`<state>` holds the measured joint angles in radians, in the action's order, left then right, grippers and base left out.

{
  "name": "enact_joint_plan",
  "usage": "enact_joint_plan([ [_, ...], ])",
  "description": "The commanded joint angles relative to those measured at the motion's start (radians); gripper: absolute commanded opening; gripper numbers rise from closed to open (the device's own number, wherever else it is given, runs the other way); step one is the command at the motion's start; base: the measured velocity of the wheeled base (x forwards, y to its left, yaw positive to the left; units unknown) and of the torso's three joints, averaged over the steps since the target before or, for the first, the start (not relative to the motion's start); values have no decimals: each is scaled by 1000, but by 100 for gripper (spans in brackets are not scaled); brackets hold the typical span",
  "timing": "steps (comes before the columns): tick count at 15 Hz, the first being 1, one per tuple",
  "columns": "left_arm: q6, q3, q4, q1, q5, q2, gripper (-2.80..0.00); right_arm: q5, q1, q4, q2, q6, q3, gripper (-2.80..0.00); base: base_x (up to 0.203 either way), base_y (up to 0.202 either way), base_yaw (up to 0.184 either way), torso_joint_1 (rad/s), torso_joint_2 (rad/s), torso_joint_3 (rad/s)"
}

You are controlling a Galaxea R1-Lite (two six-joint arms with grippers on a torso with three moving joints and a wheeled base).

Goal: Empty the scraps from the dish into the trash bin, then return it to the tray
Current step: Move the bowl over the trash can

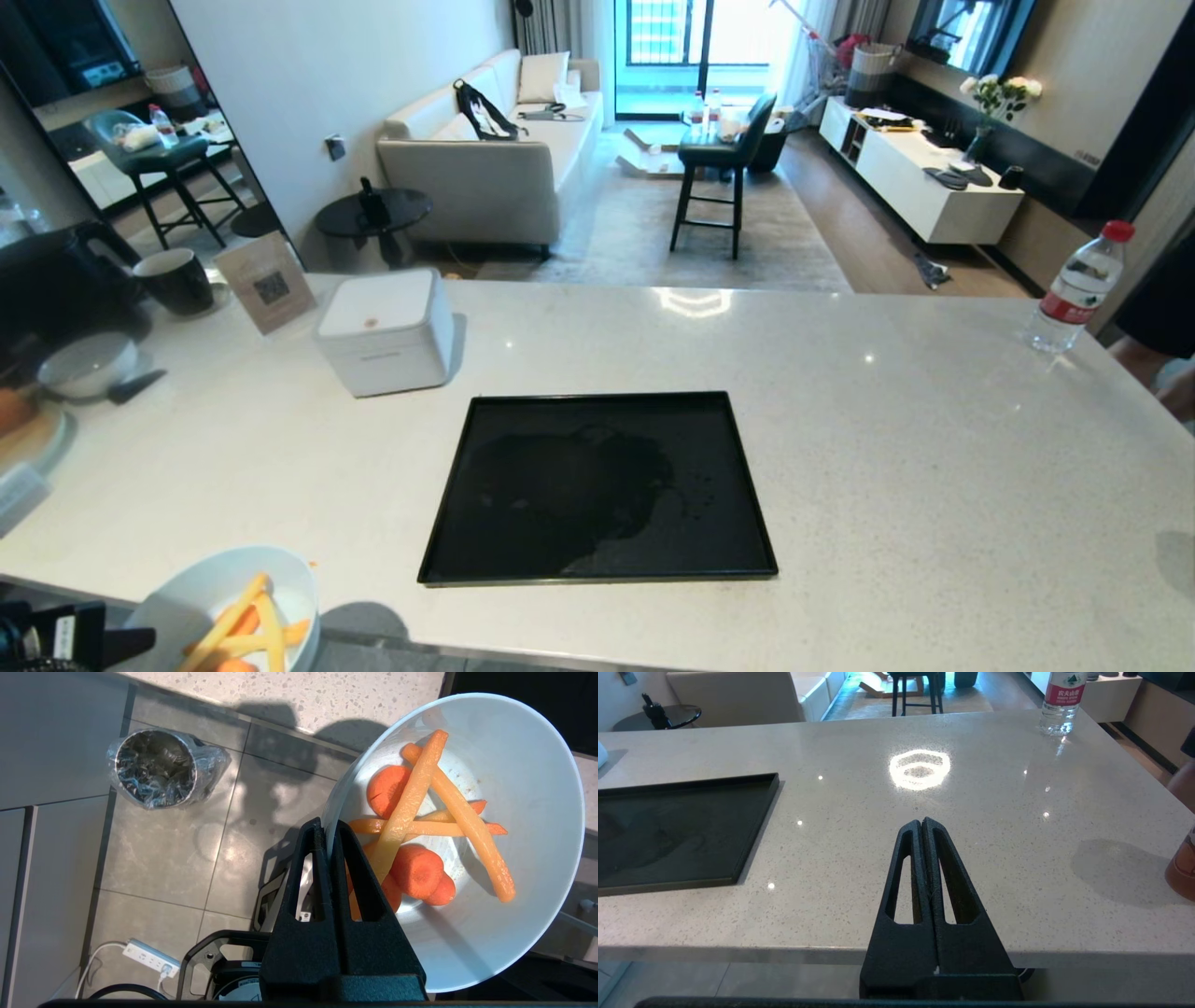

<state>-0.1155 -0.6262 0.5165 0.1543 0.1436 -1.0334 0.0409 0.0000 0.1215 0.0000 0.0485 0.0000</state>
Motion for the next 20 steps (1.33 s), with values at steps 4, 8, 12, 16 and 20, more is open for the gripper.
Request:
enact_joint_plan([
  [4,-1,0,4,0,1,-4,-280,1,0,1,0,1,0,-280,-169,0,1,-3,5,4],
  [8,-1,0,4,1,1,-2,-280,1,0,1,0,1,0,-280,-196,0,-1,3,1,3],
  [12,-1,2,5,1,1,-2,-280,1,0,1,0,1,0,-280,-194,0,0,3,2,-1],
  [16,-1,2,7,-1,1,-2,-280,1,0,1,0,1,0,-280,-193,0,1,2,4,3],
  [20,-1,2,7,-1,1,-1,-280,1,0,1,0,1,0,-280,-193,0,1,0,3,3],
])
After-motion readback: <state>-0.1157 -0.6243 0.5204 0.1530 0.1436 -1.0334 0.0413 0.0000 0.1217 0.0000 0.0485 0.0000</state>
